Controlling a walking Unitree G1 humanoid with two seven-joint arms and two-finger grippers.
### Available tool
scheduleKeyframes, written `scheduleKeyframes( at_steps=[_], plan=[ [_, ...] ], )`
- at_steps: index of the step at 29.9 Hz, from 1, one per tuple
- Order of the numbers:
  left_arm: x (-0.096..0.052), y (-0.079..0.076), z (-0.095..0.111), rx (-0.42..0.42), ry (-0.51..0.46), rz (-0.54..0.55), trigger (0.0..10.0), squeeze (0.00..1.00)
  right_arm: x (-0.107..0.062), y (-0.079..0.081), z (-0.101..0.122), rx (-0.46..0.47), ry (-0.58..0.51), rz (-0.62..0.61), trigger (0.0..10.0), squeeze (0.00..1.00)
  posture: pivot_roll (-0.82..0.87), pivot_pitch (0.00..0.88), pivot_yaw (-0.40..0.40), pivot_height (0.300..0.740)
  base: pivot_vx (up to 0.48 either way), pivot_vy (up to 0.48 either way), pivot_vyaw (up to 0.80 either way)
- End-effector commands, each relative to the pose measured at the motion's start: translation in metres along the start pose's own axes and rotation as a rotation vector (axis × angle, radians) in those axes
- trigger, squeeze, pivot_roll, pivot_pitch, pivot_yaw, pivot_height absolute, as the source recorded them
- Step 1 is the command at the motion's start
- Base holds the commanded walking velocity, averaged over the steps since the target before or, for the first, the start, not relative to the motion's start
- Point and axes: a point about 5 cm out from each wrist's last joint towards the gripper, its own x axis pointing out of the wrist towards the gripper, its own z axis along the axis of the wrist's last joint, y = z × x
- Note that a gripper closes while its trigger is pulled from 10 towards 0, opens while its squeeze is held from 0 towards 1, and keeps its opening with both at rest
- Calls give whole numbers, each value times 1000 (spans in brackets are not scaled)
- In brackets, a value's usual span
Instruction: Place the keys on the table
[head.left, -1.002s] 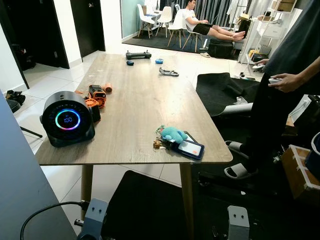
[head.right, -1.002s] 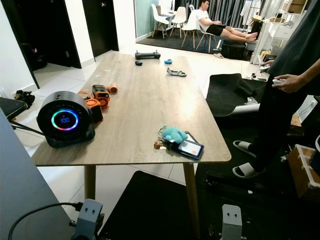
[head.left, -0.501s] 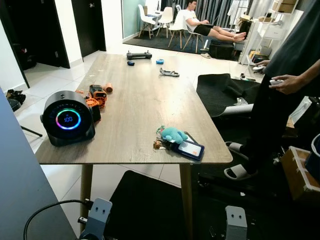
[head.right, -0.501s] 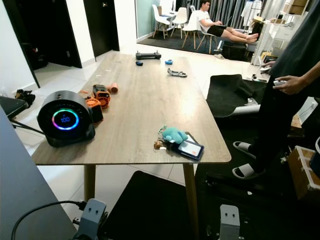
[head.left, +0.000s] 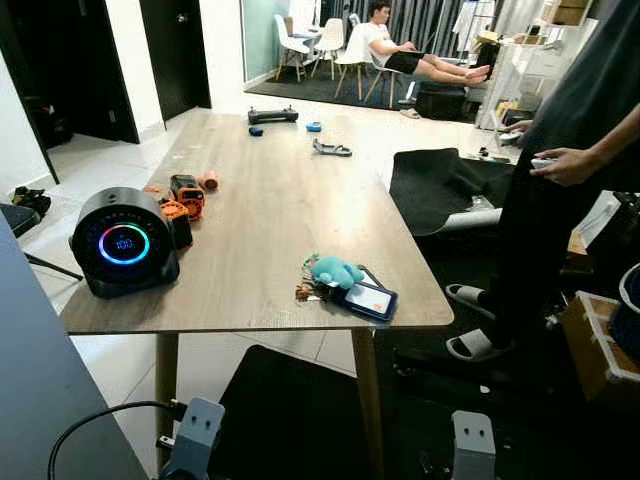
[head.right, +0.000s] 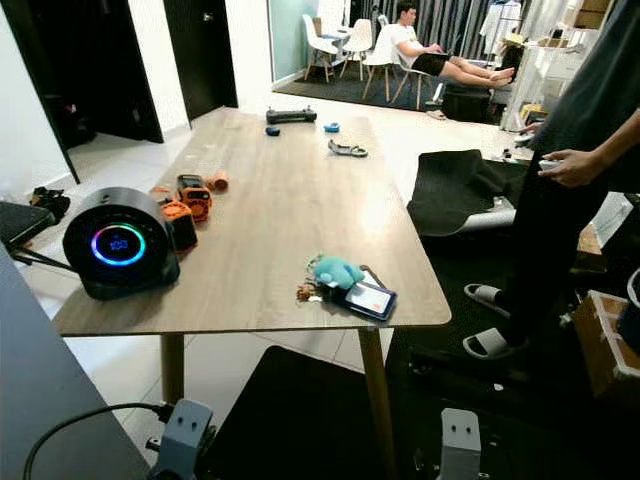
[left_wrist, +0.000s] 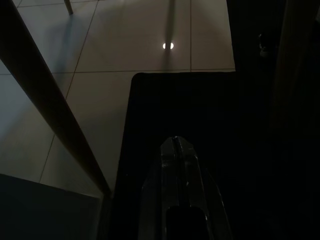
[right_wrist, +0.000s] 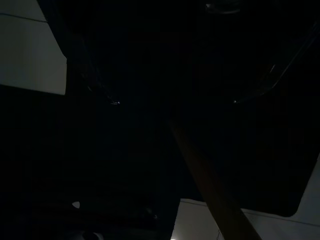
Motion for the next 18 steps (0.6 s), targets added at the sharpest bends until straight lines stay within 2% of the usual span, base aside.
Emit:
scheduleKeyframes(
  at_steps=[1, 3, 18],
  plan=[
    [-2, 0, -3, 13, 13, -12, 10000, 0, -1, -1, -3, 1, 15, -9, 10000, 0, 100, 32, -37, 740, 0, -480, 0],
    [-1, 2, -4, -15, 20, 8, 10000, 0, -1, -1, -3, 3, 14, -9, 10000, 0, 99, 31, -36, 740, 0, 0, 0],
    [-2, 3, -5, -7, 28, -8, 10000, 0, -1, -2, -3, 4, 16, -11, 10000, 0, 102, 36, -33, 740, 0, 0, 0]
  ],
)
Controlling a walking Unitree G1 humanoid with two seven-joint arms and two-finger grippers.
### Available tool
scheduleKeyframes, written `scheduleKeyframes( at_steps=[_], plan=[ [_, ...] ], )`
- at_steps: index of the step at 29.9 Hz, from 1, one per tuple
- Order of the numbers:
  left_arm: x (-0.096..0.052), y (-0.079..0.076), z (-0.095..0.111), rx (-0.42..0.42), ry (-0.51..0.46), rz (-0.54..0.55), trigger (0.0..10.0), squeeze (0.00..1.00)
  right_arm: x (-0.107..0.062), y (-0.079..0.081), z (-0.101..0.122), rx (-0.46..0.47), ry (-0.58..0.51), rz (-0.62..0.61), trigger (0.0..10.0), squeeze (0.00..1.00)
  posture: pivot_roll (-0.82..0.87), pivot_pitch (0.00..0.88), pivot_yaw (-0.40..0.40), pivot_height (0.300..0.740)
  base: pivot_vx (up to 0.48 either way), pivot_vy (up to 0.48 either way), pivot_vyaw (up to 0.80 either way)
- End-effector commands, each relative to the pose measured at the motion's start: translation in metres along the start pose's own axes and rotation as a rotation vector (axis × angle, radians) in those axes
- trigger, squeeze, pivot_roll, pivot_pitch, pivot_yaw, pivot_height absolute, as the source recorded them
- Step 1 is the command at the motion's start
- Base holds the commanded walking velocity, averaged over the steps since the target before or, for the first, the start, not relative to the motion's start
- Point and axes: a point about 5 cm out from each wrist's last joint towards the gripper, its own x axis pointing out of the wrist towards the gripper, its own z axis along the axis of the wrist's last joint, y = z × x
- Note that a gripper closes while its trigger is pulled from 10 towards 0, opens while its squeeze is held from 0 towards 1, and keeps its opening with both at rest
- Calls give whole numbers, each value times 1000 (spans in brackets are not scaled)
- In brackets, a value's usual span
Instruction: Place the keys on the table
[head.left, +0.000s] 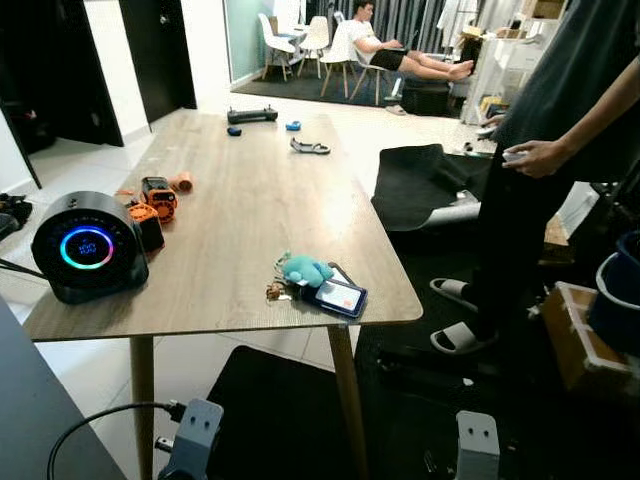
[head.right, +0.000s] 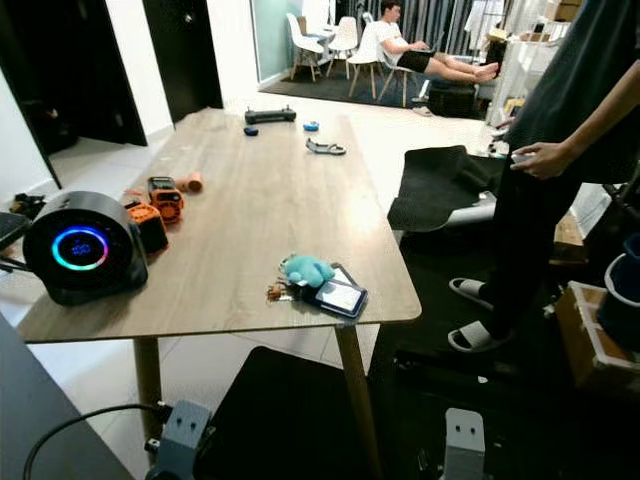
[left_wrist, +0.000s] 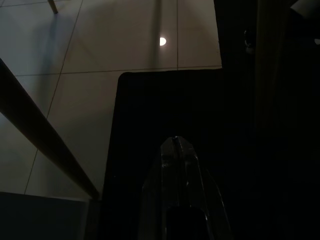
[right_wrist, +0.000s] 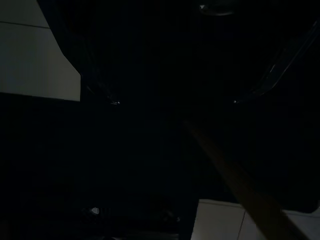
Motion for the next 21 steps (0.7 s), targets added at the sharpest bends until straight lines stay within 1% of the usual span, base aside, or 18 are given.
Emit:
scheduleKeyframes(
  at_steps=[1, 6, 8, 15, 21],
  plan=[
    [-1, 1, -2, 1, 12, -6, 10000, 0, -1, 0, -3, -1, 16, 3, 10000, 0, 104, 36, -35, 740, 0, 0, 0],
    [-1, 0, -3, 3, 17, 3, 10000, 0, -1, 2, -4, -29, 16, 31, 10000, 0, 105, 37, -37, 740, 0, 0, 0],
    [-2, 0, -4, -3, 15, 12, 10000, 0, -1, 2, -4, -32, 17, 32, 10000, 0, 105, 38, -38, 740, 0, 0, 469],
    [-2, 0, -2, -12, -1, 24, 10000, 0, -2, 3, -5, -52, 26, 39, 10000, 0, 107, 39, -45, 740, 0, 0, 585],
    [-2, 0, -3, -12, 0, 23, 10000, 0, -1, 2, -5, -58, 24, 40, 10000, 0, 105, 38, -43, 740, 0, 0, 779]
  ],
)
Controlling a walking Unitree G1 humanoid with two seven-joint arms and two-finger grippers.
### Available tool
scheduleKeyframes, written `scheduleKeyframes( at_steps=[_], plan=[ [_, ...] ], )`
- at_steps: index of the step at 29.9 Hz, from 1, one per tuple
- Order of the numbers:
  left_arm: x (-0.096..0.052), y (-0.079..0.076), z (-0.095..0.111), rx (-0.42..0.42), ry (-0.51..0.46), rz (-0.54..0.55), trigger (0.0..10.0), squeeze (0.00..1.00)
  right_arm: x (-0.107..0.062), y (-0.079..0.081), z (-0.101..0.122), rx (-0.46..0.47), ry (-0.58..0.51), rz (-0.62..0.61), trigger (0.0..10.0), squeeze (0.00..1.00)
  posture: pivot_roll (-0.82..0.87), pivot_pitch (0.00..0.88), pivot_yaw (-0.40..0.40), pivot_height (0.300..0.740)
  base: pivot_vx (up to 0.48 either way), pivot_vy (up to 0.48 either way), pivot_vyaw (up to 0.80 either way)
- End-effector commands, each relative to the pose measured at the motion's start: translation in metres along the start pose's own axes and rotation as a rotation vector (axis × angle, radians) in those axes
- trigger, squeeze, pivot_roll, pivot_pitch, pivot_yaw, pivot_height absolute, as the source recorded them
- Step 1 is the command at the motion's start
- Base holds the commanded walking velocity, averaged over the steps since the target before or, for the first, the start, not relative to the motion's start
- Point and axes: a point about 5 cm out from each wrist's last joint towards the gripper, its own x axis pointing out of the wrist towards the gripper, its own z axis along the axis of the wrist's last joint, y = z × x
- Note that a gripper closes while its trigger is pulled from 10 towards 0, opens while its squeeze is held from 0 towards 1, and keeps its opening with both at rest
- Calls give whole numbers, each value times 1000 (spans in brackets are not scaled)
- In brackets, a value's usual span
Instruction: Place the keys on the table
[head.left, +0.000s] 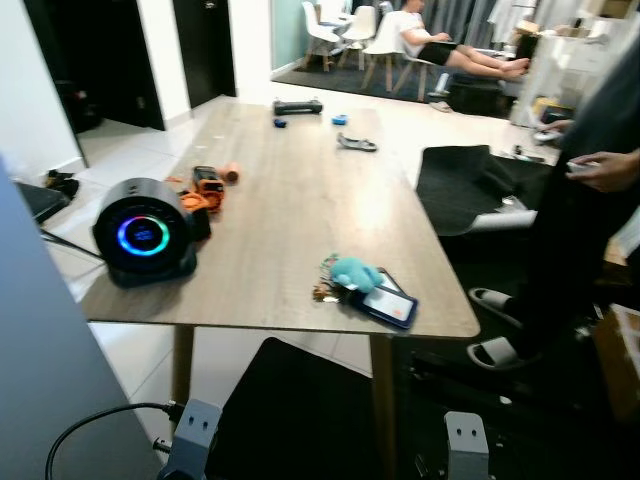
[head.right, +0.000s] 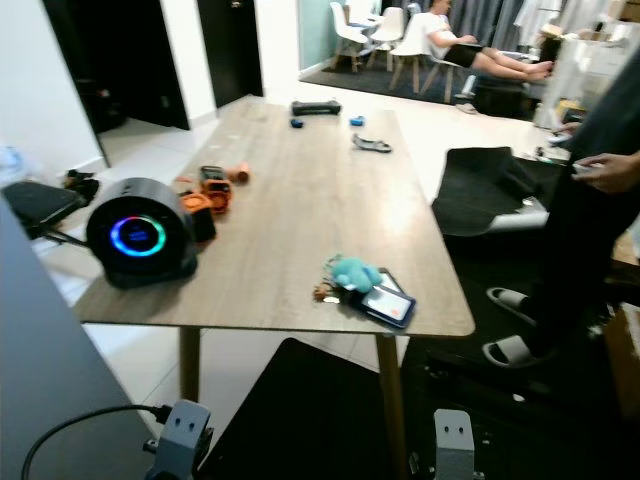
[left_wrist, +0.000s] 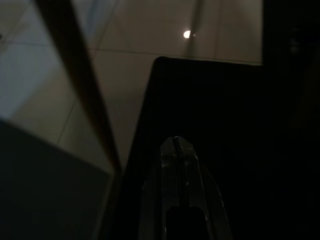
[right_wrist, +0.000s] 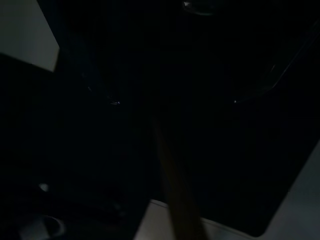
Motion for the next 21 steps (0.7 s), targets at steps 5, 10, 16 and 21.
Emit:
scheduleKeyframes(
  at_steps=[5, 10, 16, 21],
  plan=[
    [-2, -2, -3, -8, 2, 6, 10000, 0, -1, -2, -4, -2, 17, -4, 10000, 0, 107, 40, -43, 740, 0, 0, 800],
    [-3, -2, -4, -7, 5, 5, 10000, 0, -1, -1, -5, -6, 21, -2, 10000, 0, 107, 40, -44, 740, 0, 0, 800],
    [-5, -1, -7, -6, 18, 9, 10000, 0, -1, 0, -4, -10, 21, 1, 10000, 0, 108, 38, -45, 740, 0, 0, 800],
    [-5, 0, -7, -6, 20, 11, 10000, 0, -1, 0, -3, -11, 19, 2, 10000, 0, 109, 35, -47, 740, 0, 0, 800]
  ],
)
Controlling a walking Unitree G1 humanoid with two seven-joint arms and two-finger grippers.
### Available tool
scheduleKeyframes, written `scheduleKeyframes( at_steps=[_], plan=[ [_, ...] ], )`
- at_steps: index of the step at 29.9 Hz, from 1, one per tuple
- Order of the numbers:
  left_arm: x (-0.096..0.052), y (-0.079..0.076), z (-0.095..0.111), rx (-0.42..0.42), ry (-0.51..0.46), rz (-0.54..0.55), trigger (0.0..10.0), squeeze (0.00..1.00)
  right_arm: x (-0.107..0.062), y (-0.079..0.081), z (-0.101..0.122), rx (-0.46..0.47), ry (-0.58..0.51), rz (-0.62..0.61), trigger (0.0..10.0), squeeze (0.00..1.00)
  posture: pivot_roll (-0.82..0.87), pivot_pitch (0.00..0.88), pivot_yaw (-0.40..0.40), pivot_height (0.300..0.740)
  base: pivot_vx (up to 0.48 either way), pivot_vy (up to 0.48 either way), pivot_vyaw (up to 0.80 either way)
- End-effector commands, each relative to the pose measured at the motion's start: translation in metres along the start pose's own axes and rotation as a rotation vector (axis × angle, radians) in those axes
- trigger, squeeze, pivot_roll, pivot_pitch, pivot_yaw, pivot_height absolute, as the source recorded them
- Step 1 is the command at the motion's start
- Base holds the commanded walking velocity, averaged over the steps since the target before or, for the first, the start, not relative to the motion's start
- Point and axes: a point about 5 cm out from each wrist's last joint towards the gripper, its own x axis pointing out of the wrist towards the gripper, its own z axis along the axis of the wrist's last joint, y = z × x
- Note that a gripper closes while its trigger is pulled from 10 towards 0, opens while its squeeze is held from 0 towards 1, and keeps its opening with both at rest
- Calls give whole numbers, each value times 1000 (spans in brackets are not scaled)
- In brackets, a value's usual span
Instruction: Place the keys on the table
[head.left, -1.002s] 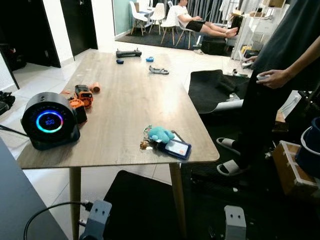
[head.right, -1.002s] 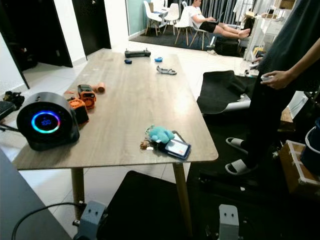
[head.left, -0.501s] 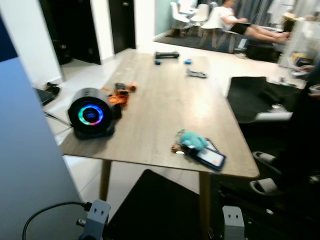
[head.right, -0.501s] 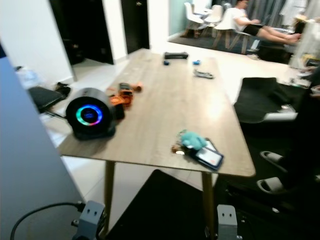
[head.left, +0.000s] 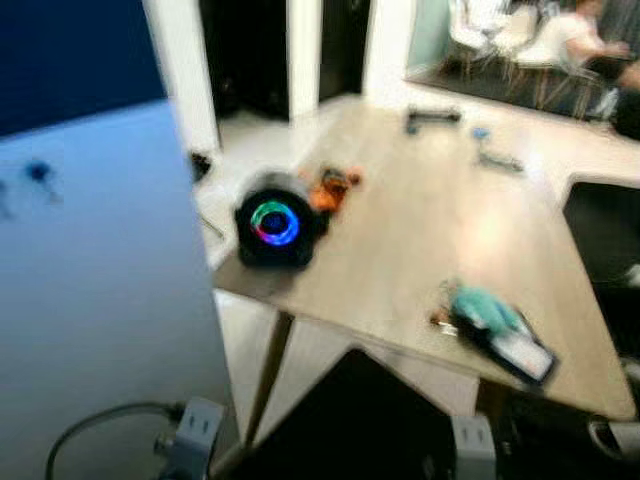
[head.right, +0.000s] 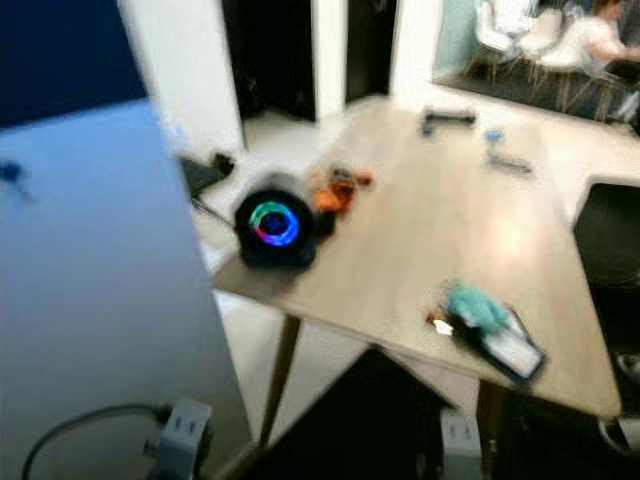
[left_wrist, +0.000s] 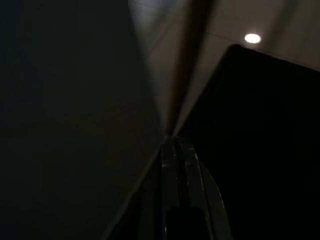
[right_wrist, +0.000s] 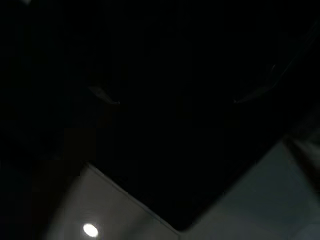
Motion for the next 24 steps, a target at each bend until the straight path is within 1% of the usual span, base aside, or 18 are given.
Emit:
scheduleKeyframes(
  at_steps=[1, 9, 15, 24],
  plan=[
    [-2, -4, -5, -4, 16, -8, 10000, 0, -3, -6, -9, -4, 35, -15, 10000, 0, 110, 34, -48, 740, 0, 0, 800],
    [-3, -4, -6, -13, 25, -8, 10000, 0, -3, -5, -9, -8, 38, -11, 10000, 0, 112, 31, -47, 740, 0, 0, 800],
    [-5, -3, -13, -11, 75, -12, 10000, 0, -4, -5, -11, -7, 44, -10, 10000, 0, 113, 24, -43, 740, 0, 0, 800],
    [-6, -1, -15, -14, 92, -6, 10000, 0, -4, -5, -12, -6, 48, -10, 10000, 0, 114, 17, -43, 740, 0, 0, 800]
  ],
)
